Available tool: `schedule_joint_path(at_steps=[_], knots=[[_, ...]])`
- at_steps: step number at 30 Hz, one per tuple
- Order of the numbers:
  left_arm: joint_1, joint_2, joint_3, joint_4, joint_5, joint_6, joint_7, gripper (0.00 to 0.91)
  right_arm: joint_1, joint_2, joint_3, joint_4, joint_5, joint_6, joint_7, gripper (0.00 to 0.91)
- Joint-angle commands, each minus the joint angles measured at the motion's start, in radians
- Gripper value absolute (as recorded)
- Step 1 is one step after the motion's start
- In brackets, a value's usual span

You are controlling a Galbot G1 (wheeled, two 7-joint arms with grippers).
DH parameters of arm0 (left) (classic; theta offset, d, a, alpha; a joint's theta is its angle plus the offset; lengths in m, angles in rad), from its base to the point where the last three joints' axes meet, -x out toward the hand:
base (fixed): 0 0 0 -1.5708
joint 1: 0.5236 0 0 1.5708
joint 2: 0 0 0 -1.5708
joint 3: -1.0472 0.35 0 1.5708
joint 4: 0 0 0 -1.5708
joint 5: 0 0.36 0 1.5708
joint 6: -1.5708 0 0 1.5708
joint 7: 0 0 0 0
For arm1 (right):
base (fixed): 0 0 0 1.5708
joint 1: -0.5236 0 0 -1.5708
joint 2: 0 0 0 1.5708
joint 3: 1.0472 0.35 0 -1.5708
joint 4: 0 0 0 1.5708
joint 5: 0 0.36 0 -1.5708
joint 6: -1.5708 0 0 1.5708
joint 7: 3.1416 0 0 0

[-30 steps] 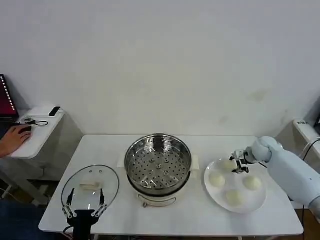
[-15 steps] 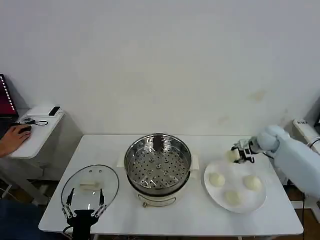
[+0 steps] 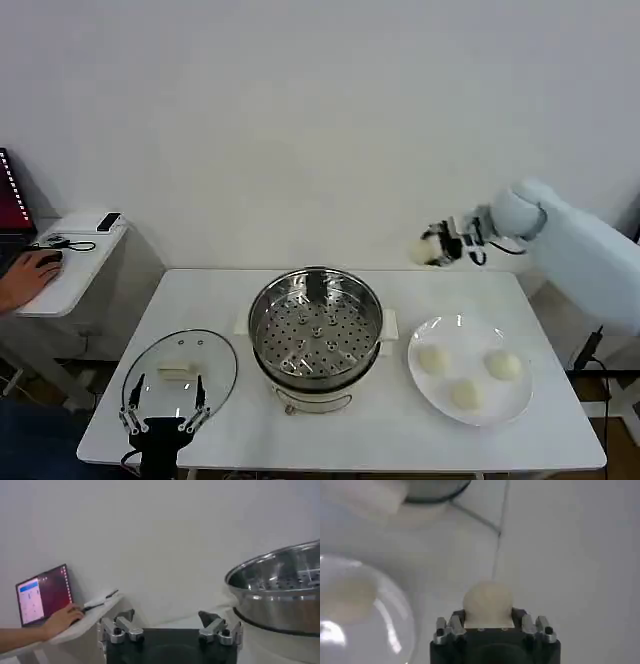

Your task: Take steamed baozi put them in steamer then cover it.

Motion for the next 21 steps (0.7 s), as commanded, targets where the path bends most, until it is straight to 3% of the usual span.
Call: schedule_joint_path(at_steps=[1,9,17,21], knots=[[-0.001,0.007,0.001,-0.002,-0.052,0.016,0.008,0.907,0.171,0.12,-0.165,0.038,0.137,0.012,0.035,0.625],[-0.001,0.019,0.005,0.0,-0.077,0.025,0.02,0.907,0.226,0.247,-0.331,0.039,0.152,0.123,0.034,0.625],[0.004,0.018,-0.007,-0.005,-0.078,0.022,0.018,0.907,0.235,0.338,-0.433,0.038,0.086,0.264,0.027,0.625],[0.009,0.014,-0.011,-0.007,-0.079,0.02,0.017,0.907,0.218,0.355,-0.457,0.016,-0.023,0.359,0.032,0.635]])
